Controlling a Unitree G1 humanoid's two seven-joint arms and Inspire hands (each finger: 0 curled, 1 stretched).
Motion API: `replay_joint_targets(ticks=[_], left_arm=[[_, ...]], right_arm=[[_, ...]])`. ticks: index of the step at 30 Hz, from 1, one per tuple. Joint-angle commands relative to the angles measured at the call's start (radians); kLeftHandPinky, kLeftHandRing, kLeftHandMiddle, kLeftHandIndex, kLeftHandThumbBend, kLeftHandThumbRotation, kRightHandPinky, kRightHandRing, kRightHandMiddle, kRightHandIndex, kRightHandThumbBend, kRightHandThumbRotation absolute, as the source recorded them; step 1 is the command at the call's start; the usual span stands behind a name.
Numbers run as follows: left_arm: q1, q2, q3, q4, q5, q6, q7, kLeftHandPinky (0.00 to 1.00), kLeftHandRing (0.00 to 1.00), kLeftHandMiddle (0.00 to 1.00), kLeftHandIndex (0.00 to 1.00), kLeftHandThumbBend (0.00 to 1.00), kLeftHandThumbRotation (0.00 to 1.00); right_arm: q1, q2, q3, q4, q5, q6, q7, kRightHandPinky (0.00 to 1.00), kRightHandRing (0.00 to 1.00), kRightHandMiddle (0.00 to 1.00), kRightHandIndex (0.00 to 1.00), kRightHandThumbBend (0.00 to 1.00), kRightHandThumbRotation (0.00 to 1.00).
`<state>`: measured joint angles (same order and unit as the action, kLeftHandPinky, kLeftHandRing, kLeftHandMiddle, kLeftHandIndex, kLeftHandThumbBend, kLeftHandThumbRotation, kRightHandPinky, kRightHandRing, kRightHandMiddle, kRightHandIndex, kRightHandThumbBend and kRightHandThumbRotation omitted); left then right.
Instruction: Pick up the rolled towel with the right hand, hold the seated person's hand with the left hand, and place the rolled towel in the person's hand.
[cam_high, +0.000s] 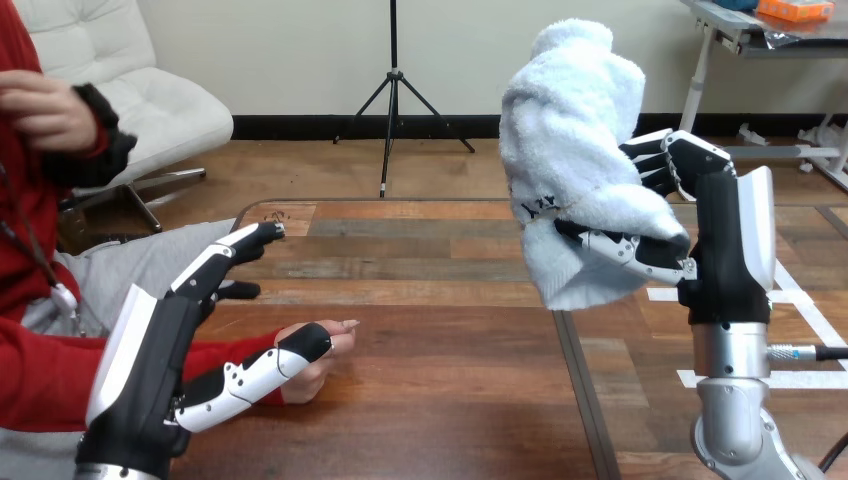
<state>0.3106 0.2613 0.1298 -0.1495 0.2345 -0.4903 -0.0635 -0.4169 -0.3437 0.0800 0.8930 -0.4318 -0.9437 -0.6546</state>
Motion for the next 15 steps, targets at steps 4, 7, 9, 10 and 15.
replay_joint_targets(ticks=[4,7,9,10,15], left_arm=[[-0.066,0.043,0.019,0.006,0.056,0.017,0.016,0.71,0.86,0.88,0.84,0.83,0.65],[-0.073,0.058,0.023,0.010,0.077,0.027,0.013,0.70,0.87,0.89,0.85,0.82,0.64],[-0.076,0.067,0.025,0.008,0.096,0.039,0.013,0.70,0.87,0.90,0.86,0.84,0.64],[-0.078,0.078,0.028,0.005,0.126,0.052,0.017,0.69,0.87,0.90,0.86,0.84,0.64],[-0.089,0.120,0.033,0.001,0.226,0.076,0.036,0.68,0.88,0.91,0.89,0.93,0.67]], right_arm=[[-0.012,-0.015,-0.045,-0.114,-0.004,-0.018,-0.015,0.26,0.32,0.40,0.46,0.73,0.00],[-0.005,-0.012,-0.050,-0.127,0.000,-0.018,-0.008,0.25,0.30,0.40,0.46,0.73,0.00],[-0.002,-0.009,-0.052,-0.132,0.004,-0.019,-0.003,0.24,0.29,0.39,0.46,0.73,0.00],[0.000,-0.008,-0.053,-0.136,0.007,-0.019,0.001,0.23,0.29,0.39,0.46,0.73,0.00],[0.008,-0.004,-0.058,-0.150,0.017,-0.016,0.013,0.21,0.26,0.38,0.46,0.75,0.00]])
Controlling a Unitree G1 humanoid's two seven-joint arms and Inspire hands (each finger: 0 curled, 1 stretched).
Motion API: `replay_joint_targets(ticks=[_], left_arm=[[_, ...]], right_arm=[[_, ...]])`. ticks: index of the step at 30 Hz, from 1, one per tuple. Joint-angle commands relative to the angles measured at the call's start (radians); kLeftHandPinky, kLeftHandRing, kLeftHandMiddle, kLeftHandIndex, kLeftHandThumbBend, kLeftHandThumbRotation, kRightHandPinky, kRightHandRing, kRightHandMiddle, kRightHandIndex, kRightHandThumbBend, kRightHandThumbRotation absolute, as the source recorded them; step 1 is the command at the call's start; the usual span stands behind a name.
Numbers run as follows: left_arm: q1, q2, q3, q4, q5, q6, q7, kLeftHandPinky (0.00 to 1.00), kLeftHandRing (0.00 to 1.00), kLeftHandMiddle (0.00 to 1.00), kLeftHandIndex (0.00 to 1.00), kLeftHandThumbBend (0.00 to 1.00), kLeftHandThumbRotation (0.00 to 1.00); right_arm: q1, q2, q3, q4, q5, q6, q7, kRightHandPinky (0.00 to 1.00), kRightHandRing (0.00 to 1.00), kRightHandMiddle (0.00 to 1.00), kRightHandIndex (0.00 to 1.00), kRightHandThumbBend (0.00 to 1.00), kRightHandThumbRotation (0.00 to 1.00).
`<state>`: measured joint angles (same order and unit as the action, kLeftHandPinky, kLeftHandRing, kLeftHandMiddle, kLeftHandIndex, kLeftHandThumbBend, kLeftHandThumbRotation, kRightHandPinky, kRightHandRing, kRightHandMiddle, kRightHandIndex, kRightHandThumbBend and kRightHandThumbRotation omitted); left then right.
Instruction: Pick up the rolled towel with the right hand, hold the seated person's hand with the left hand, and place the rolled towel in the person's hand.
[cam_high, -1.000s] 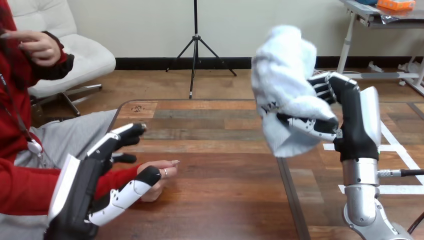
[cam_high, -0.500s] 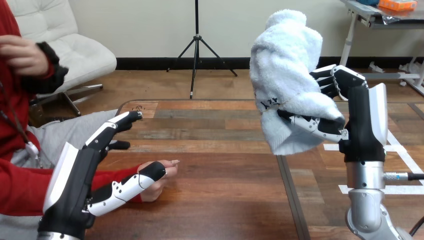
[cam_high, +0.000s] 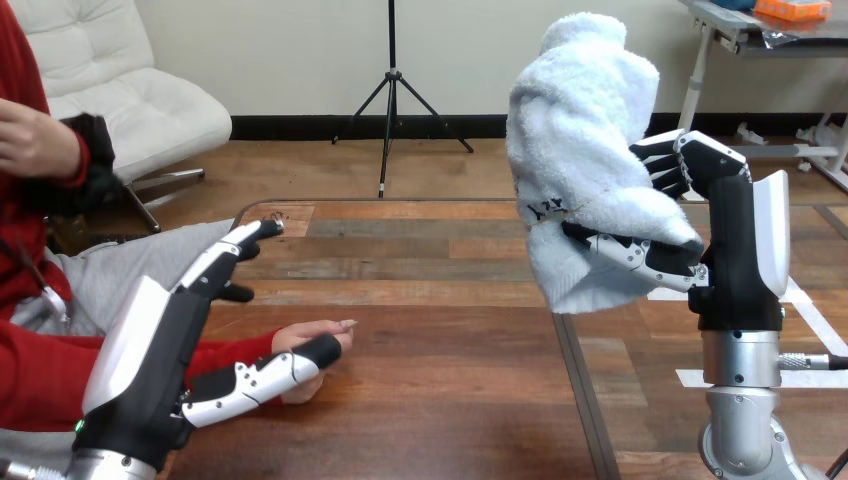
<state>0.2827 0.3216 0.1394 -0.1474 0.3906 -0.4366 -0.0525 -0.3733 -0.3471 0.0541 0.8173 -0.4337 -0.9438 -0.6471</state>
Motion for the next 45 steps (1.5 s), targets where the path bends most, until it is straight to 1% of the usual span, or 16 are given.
replay_joint_targets(ticks=[1,3,4,8,12,16,18,24,29,39,45], left_arm=[[-0.066,0.074,0.024,0.001,0.103,0.023,0.035,0.68,0.88,0.91,0.89,0.94,0.67],[-0.071,0.089,0.023,0.004,0.139,0.024,0.048,0.68,0.88,0.91,0.89,0.96,0.67],[-0.076,0.104,0.022,0.006,0.178,0.025,0.061,0.68,0.88,0.91,0.89,0.97,0.67],[-0.094,0.144,0.014,0.020,0.268,0.020,0.101,0.70,0.87,0.89,0.89,0.99,0.66],[-0.112,0.175,0.005,0.044,0.316,0.008,0.134,0.71,0.85,0.87,0.88,1.00,0.63],[-0.131,0.207,-0.009,0.068,0.353,0.009,0.148,0.72,0.84,0.86,0.87,1.00,0.59],[-0.138,0.217,-0.014,0.079,0.362,0.010,0.152,0.72,0.83,0.85,0.86,1.00,0.56],[-0.165,0.241,-0.037,0.127,0.380,0.013,0.164,0.71,0.82,0.85,0.86,1.00,0.54],[-0.183,0.256,-0.054,0.153,0.385,0.021,0.154,0.72,0.83,0.86,0.87,1.00,0.52],[-0.219,0.268,-0.084,0.204,0.402,0.035,0.167,0.74,0.85,0.88,0.88,1.00,0.53],[-0.237,0.276,-0.104,0.224,0.417,0.058,0.167,0.75,0.86,0.89,0.87,1.00,0.53]], right_arm=[[-0.033,0.001,-0.034,-0.077,0.024,-0.014,0.011,0.21,0.26,0.38,0.45,0.75,0.00],[-0.031,0.004,-0.036,-0.080,0.030,-0.011,0.019,0.20,0.25,0.37,0.45,0.75,0.00],[-0.029,0.005,-0.038,-0.084,0.035,-0.007,0.024,0.19,0.25,0.37,0.45,0.76,0.00],[-0.025,0.010,-0.045,-0.090,0.040,0.001,0.036,0.18,0.24,0.36,0.45,0.76,0.00],[-0.024,0.013,-0.050,-0.089,0.043,0.004,0.042,0.17,0.22,0.36,0.45,0.77,0.00],[-0.027,0.014,-0.053,-0.083,0.045,0.004,0.047,0.16,0.22,0.35,0.45,0.77,0.00],[-0.029,0.014,-0.054,-0.080,0.045,0.004,0.049,0.16,0.22,0.34,0.45,0.76,0.00],[-0.031,0.017,-0.056,-0.074,0.056,0.008,0.056,0.15,0.21,0.34,0.45,0.76,0.00],[-0.031,0.021,-0.060,-0.071,0.071,0.010,0.068,0.17,0.23,0.35,0.45,0.76,0.00],[-0.040,0.023,-0.066,-0.049,0.081,0.008,0.080,0.17,0.23,0.34,0.45,0.76,0.00],[-0.040,0.025,-0.068,-0.046,0.092,0.016,0.092,0.17,0.23,0.34,0.45,0.76,0.00]])
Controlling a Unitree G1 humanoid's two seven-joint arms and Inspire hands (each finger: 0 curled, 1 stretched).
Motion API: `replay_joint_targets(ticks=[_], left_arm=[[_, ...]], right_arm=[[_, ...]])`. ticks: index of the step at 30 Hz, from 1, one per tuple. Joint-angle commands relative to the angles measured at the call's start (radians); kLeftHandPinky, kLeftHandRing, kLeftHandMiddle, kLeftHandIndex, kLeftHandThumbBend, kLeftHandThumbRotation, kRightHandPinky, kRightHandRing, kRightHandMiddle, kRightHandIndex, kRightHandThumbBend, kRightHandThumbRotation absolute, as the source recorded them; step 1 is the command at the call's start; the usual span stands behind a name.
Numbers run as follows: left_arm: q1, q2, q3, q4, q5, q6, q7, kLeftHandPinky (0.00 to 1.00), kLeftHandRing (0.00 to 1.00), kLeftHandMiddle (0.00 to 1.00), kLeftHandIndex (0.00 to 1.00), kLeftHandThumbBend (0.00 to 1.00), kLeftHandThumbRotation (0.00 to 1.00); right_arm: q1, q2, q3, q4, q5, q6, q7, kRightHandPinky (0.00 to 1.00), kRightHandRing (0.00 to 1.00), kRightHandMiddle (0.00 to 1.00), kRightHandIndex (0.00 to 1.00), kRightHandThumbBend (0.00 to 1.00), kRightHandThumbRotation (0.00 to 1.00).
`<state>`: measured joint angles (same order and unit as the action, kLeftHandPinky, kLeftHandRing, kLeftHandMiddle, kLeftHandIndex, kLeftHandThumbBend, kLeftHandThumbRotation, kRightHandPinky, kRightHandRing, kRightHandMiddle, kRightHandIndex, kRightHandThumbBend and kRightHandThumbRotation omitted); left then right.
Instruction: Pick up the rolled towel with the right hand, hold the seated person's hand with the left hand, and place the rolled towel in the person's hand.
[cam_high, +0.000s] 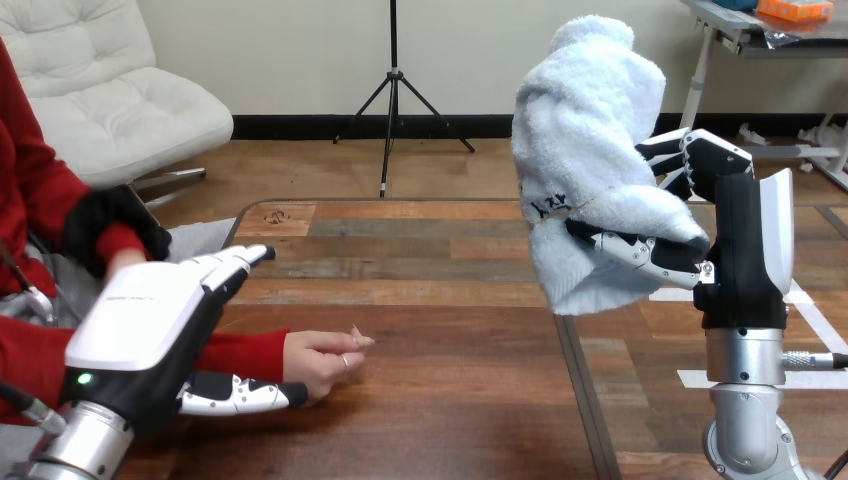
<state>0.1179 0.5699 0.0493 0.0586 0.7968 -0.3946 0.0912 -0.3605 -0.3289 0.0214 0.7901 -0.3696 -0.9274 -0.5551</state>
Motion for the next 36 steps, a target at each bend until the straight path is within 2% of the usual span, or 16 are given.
replay_joint_targets(ticks=[1,12,30,36], left_arm=[[-0.076,0.029,-0.019,0.021,0.015,0.025,0.017,0.76,0.86,0.89,0.87,1.00,0.53],[-0.102,0.039,-0.058,0.038,0.013,0.096,-0.036,0.81,0.89,0.91,0.90,1.00,0.53],[-0.159,0.047,-0.115,0.138,-0.016,0.047,-0.016,0.77,0.84,0.86,0.85,1.00,0.52],[-0.174,0.052,-0.139,0.146,0.007,0.074,-0.046,0.77,0.85,0.86,0.86,1.00,0.49]], right_arm=[[-0.052,0.008,-0.035,-0.018,0.031,-0.001,0.003,0.17,0.23,0.34,0.45,0.76,0.00],[-0.053,0.012,-0.041,-0.018,0.042,0.003,0.024,0.19,0.25,0.35,0.45,0.76,0.00],[-0.059,0.015,-0.054,-0.019,0.042,0.001,0.039,0.17,0.24,0.35,0.45,0.76,0.00],[-0.062,0.012,-0.055,-0.017,0.037,-0.004,0.039,0.20,0.27,0.36,0.45,0.76,0.00]])
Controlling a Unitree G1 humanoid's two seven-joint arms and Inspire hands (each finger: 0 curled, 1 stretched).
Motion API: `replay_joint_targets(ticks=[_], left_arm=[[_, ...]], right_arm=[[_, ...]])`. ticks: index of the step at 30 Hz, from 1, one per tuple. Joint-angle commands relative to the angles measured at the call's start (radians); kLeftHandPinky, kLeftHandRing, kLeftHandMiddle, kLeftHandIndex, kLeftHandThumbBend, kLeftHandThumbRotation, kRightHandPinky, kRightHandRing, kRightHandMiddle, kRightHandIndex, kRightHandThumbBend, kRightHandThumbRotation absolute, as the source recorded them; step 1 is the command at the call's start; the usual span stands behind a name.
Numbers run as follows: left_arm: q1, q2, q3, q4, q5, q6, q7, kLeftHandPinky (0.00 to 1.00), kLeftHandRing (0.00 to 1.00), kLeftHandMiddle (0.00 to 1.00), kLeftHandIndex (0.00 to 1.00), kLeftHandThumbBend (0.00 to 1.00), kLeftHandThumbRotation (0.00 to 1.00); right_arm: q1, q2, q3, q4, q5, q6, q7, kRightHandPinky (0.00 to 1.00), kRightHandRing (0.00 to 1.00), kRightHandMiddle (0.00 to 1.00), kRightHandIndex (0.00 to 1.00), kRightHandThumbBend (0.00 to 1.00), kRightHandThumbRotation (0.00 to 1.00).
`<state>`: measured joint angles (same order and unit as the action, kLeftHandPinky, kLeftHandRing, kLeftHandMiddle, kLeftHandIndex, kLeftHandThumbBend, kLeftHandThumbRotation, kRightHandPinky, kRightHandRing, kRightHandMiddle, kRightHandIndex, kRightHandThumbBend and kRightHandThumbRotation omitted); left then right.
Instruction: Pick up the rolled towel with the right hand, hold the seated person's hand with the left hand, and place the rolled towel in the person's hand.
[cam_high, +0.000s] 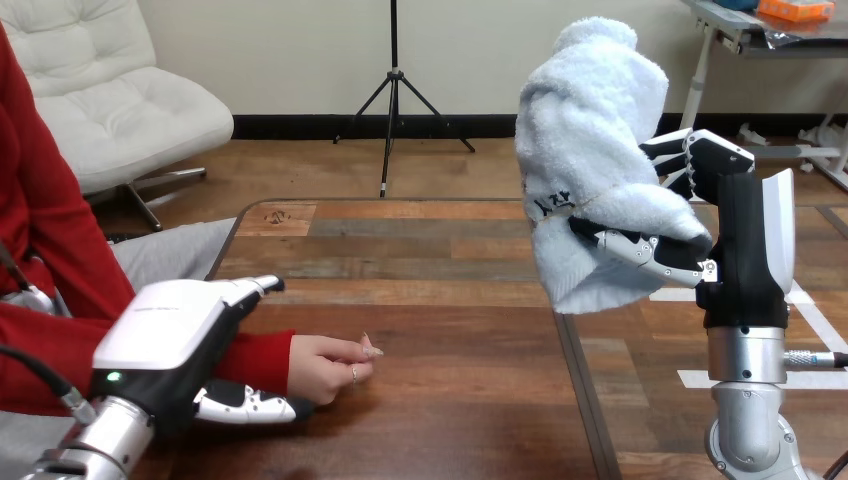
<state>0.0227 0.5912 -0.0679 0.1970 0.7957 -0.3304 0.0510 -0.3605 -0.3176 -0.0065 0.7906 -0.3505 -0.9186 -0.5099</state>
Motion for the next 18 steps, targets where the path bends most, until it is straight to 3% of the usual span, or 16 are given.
replay_joint_targets(ticks=[1,18], left_arm=[[-0.082,0.031,-0.027,0.007,0.013,0.017,-0.011,0.77,0.85,0.86,0.86,1.00,0.49],[-0.127,0.037,-0.088,0.050,0.064,0.030,0.014,0.76,0.83,0.84,0.82,1.00,0.38]], right_arm=[[-0.062,0.000,-0.027,-0.018,0.017,-0.013,-0.005,0.21,0.27,0.36,0.45,0.76,0.00],[-0.065,0.009,-0.032,-0.018,0.035,-0.016,0.009,0.19,0.25,0.35,0.45,0.76,0.00]])
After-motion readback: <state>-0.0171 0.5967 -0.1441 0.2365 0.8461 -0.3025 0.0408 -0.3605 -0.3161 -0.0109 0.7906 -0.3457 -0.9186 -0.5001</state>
